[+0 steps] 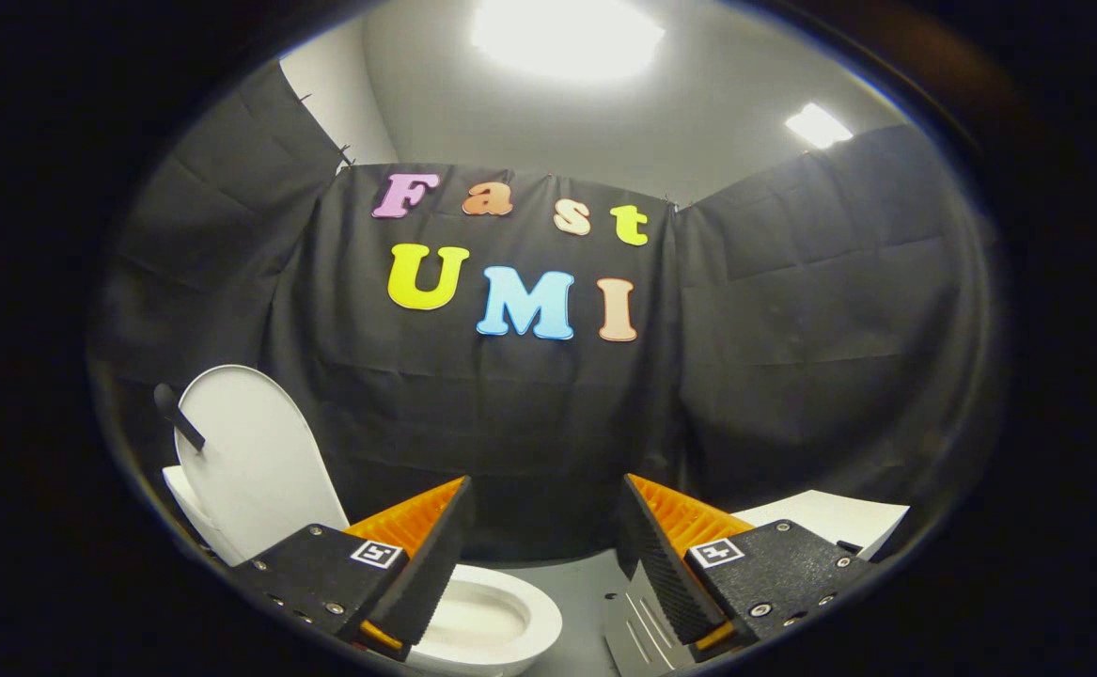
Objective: Open the toilet lid.
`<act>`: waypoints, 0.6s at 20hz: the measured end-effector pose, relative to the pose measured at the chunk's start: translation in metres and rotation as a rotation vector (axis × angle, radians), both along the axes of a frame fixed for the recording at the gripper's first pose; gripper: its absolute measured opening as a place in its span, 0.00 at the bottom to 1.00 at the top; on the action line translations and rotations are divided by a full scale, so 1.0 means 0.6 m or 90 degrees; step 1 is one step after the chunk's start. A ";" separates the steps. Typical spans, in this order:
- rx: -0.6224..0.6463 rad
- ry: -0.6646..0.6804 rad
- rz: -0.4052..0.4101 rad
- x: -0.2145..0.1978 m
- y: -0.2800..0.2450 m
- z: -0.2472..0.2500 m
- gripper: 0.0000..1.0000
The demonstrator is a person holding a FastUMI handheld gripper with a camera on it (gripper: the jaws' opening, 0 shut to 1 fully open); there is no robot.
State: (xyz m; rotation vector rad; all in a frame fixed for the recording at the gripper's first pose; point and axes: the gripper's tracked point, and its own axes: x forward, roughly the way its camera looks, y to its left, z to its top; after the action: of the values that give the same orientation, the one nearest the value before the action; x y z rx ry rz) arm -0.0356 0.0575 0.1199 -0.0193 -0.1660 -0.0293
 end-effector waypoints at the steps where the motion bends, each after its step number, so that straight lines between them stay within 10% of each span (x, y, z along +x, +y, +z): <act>1: 0.002 -0.005 -0.001 -0.003 -0.009 -0.004 0.95; 12: 0.029 0.021 -0.036 0.001 -0.060 -0.096 0.95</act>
State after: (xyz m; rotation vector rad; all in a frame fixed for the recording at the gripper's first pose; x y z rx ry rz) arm -0.0348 0.0213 0.0624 0.0213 -0.1321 -0.0898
